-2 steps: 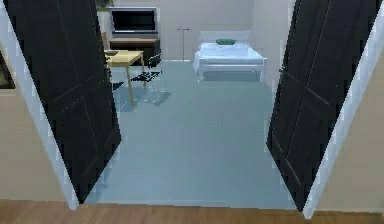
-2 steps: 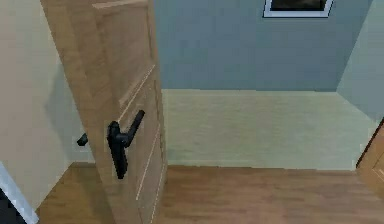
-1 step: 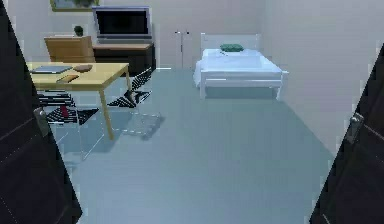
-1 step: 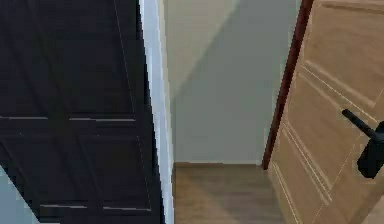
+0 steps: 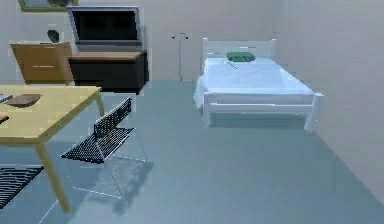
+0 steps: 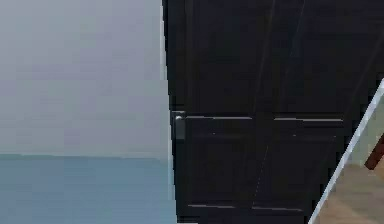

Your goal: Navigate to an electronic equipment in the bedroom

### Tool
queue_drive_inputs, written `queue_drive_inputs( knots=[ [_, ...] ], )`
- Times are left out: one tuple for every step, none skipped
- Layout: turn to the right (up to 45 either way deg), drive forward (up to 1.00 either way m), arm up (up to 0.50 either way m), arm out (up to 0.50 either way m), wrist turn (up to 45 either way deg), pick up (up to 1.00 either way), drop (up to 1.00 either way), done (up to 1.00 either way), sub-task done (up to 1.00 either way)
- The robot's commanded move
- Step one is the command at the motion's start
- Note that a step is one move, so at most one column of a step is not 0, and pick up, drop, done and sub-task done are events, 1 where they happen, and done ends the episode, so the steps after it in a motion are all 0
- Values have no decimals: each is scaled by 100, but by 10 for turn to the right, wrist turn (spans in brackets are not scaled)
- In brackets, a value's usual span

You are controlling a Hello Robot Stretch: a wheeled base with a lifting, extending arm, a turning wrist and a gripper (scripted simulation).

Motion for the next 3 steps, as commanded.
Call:
queue_drive_inputs(
  knots=[
    [0,100,0,0,0,0,0,0,0],
    [30,0,0,0,0,0,0,0,0],
    [0,75,0,0,0,0,0,0,0]
  ],
)
